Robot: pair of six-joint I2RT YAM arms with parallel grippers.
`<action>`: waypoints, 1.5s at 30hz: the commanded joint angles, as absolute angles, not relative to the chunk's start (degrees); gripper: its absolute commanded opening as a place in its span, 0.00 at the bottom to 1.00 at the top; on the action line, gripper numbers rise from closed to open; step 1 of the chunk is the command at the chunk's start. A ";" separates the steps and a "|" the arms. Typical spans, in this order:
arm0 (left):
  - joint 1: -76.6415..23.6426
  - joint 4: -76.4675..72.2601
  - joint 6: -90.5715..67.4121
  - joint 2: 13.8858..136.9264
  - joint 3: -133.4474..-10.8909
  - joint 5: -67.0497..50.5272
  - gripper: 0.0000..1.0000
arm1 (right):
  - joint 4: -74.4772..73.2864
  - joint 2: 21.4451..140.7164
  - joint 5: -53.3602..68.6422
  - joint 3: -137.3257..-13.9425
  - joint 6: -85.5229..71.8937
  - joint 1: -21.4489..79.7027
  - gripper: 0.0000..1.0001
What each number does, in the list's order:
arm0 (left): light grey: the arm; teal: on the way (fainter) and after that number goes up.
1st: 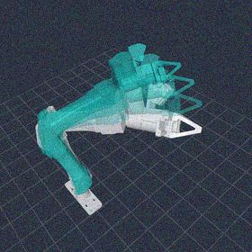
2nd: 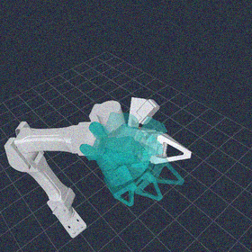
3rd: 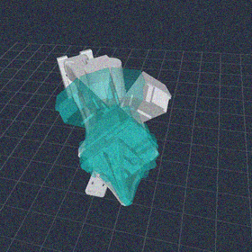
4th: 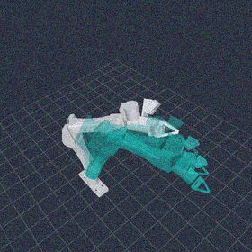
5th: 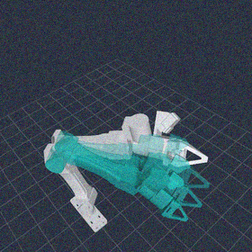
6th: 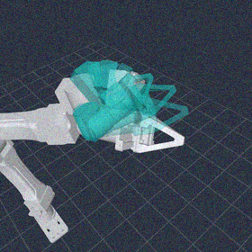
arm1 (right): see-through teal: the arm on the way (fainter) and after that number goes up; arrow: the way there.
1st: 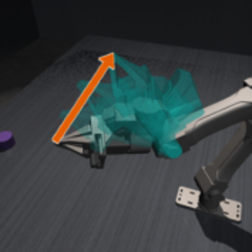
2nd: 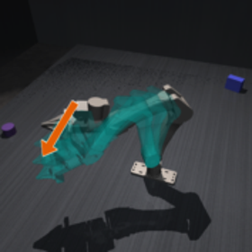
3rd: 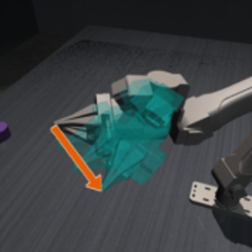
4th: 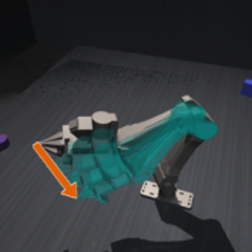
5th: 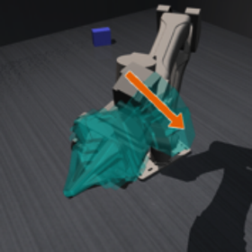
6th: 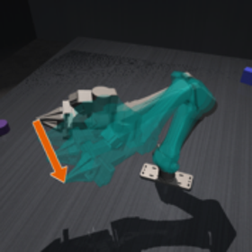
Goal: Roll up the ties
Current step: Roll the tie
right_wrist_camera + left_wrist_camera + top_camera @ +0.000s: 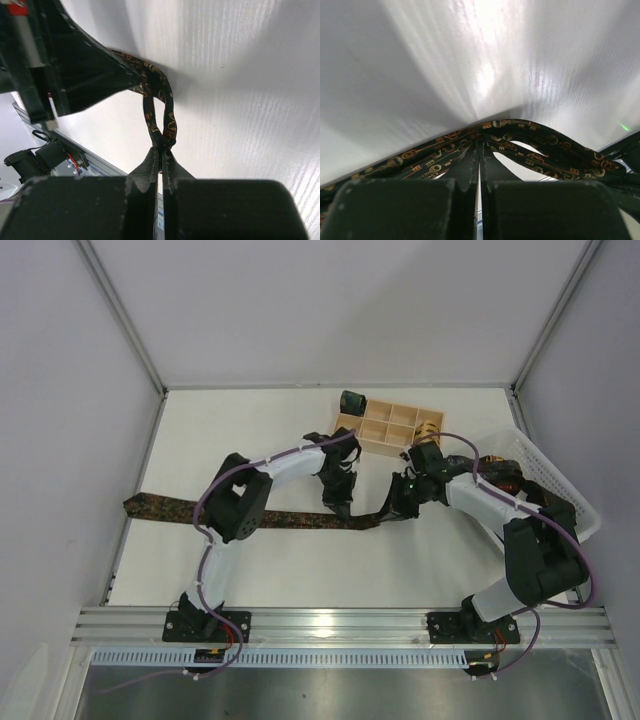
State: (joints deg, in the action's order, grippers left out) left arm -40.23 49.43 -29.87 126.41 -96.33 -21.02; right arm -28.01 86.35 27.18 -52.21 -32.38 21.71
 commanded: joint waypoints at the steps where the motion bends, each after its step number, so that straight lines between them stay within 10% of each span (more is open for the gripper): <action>1: -38.59 50.19 -27.78 121.91 -96.07 -18.90 0.00 | -28.92 86.83 26.11 -54.32 -31.64 22.24 0.00; 45: -38.50 42.01 -30.15 120.86 -88.07 -23.73 0.02 | -21.00 99.84 30.94 -60.73 -36.48 27.33 0.00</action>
State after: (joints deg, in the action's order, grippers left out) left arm -38.81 41.89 -30.48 124.07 -89.43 -26.37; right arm -23.35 99.35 30.94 -58.24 -36.01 27.05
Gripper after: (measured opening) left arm 0.018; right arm 0.022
